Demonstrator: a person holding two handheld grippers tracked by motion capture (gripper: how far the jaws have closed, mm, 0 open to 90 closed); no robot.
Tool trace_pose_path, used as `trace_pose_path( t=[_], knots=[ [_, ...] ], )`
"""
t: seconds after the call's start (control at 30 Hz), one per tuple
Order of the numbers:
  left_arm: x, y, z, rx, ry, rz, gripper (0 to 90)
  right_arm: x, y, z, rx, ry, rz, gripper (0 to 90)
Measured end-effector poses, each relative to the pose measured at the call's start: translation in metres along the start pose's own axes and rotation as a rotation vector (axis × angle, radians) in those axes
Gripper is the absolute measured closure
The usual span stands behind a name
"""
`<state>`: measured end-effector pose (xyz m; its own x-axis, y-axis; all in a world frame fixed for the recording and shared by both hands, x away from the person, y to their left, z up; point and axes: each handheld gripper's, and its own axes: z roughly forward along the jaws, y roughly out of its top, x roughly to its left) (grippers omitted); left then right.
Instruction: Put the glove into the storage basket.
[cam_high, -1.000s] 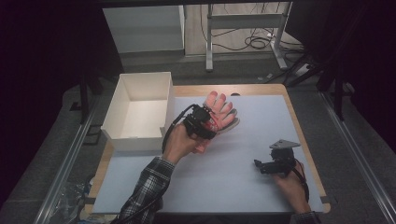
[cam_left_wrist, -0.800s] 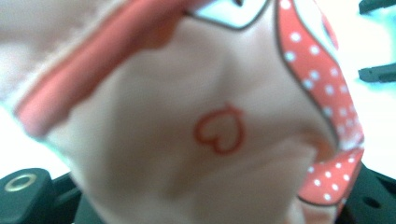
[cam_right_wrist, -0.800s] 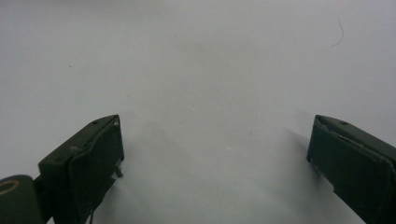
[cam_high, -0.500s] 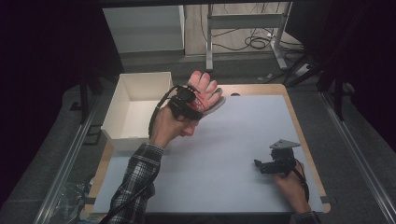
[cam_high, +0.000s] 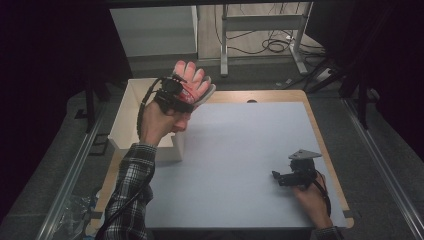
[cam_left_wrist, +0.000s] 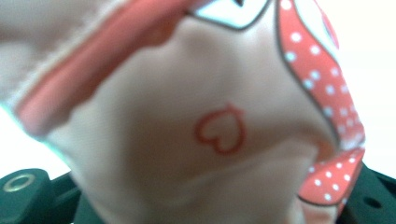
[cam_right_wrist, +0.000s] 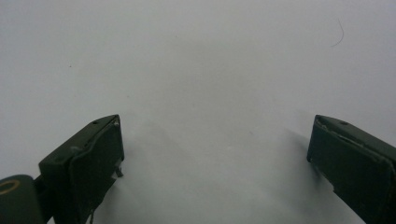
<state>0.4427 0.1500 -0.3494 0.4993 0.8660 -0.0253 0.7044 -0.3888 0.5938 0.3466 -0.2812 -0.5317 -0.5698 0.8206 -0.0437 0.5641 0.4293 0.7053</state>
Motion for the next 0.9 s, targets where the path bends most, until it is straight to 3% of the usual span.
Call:
trace_pose_path(
  t=[0.57, 0.9],
  knots=[
    [0.064, -0.028, 0.003, 0.0, 0.108, -0.179, 47.4, 0.0, 0.0, 0.0, -0.001, -0.001, -0.002, 4.0],
    [0.088, -0.048, 0.024, 0.023, 0.153, -0.237, 46.2, 0.0, 0.0, 0.0, -0.001, -0.003, -0.002, 4.0]
  ],
)
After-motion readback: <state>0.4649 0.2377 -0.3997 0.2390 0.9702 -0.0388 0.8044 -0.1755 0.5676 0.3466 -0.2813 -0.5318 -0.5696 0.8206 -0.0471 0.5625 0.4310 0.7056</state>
